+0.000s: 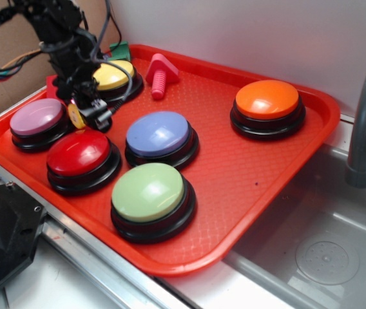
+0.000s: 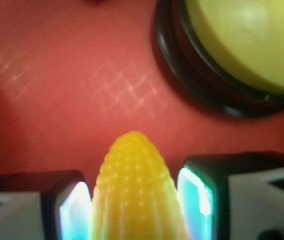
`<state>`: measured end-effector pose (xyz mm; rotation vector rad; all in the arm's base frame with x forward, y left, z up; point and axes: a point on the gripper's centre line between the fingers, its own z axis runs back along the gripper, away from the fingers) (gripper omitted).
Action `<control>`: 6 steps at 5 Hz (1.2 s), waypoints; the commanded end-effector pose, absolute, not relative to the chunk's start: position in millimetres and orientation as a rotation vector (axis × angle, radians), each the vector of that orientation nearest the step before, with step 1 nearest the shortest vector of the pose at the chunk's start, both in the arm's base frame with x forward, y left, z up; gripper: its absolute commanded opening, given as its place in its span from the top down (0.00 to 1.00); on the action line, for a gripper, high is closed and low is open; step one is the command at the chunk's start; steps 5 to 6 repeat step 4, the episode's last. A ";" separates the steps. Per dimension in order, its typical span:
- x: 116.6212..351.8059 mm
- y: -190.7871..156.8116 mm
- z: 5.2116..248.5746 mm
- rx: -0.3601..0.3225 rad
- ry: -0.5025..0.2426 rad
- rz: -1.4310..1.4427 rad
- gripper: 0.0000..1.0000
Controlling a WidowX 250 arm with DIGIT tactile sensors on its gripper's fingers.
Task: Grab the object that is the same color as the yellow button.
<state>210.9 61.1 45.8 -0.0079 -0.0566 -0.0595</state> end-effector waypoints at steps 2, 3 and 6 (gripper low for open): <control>256.3 32.8 170.0 0.047 -0.085 -0.040 1.00; 266.3 16.4 191.6 0.102 -0.150 -0.049 1.00; 273.5 17.5 189.0 0.120 -0.141 -0.057 1.00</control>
